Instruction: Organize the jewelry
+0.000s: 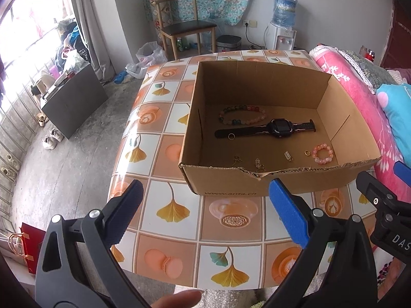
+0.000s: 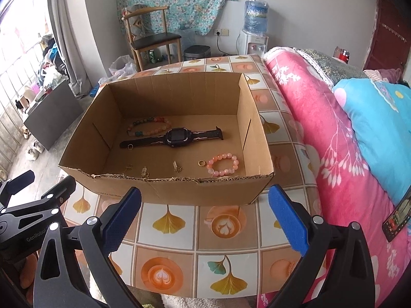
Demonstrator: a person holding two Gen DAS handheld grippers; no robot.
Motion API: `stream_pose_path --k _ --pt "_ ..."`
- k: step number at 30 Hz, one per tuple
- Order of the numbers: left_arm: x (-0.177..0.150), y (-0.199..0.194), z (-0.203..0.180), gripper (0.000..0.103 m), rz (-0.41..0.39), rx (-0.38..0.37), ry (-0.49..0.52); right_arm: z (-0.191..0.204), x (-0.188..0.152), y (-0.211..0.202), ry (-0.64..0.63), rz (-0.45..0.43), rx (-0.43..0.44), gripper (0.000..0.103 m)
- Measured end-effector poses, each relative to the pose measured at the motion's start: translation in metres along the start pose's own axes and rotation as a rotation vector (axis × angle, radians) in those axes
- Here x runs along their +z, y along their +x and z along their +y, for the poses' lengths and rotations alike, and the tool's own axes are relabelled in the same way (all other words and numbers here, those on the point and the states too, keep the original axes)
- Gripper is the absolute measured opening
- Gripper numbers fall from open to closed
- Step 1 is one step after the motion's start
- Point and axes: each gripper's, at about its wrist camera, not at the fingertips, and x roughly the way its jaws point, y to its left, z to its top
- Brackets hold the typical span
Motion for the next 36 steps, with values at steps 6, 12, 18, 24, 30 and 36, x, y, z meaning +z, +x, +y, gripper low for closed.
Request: stream_pose_path --k 6,12,18,24,30,36 --pt "0.000 0.003 -0.002 0.095 0.016 0.001 0.006 0.001 -0.002 0.006 -0.004 0.018 -0.004 0.097" --pt "-0.001 0.006 -0.003 0.095 0.029 -0.004 0.008 0.000 -0.003 0.009 0.000 0.028 -0.005 0.097" --pt "0.000 0.007 -0.003 0.095 0.032 -0.003 0.007 -0.003 -0.002 0.009 0.011 0.026 -0.008 0.097" --pt "-0.001 0.007 -0.005 0.095 0.035 -0.008 0.009 -0.004 -0.003 0.011 0.017 0.033 -0.006 0.097" --pt "-0.001 0.008 -0.005 0.095 0.035 -0.009 0.007 -0.005 -0.002 0.011 0.019 0.033 -0.005 0.097" --pt "-0.002 0.007 -0.004 0.095 0.035 -0.009 0.007 -0.005 -0.003 0.012 0.024 0.036 -0.001 0.097"
